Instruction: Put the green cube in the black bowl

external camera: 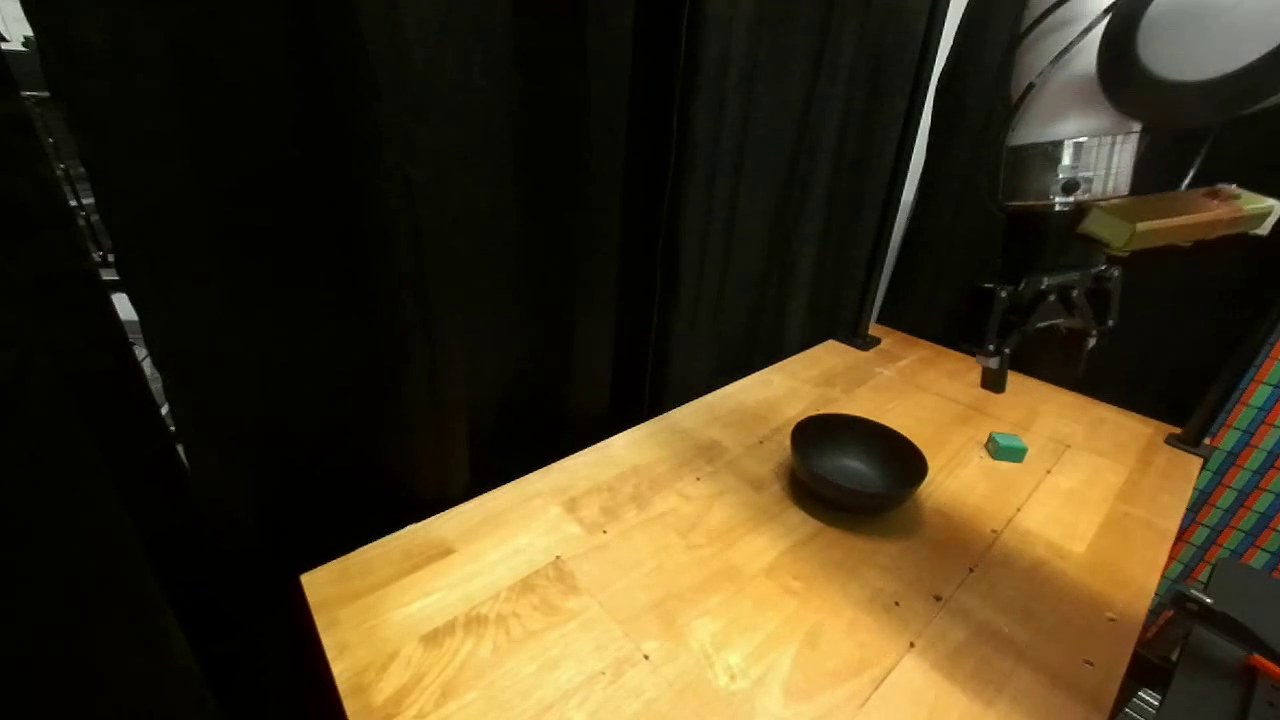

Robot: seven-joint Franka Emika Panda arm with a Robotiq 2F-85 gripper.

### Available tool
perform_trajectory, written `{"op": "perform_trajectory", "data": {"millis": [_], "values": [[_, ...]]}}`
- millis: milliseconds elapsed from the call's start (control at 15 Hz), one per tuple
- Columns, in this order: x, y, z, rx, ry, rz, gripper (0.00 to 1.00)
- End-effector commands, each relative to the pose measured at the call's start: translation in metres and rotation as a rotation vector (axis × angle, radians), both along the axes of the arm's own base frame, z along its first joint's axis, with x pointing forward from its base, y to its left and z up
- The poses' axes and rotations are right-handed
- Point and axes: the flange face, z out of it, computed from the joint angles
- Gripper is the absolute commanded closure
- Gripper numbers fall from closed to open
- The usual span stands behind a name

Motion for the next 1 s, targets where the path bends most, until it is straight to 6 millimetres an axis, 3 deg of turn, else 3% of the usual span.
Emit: {"op": "perform_trajectory", "data": {"millis": [0,400,667,933], "values": [[0.036,-0.064,-0.043,-0.042,-0.061,-0.185,0.00],[0.064,-0.158,-0.121,-0.172,-0.159,-0.483,0.00],[0.068,-0.195,-0.159,-0.282,-0.160,-0.674,0.00],[0.067,-0.213,-0.183,-0.321,-0.096,-0.781,0.00]]}}
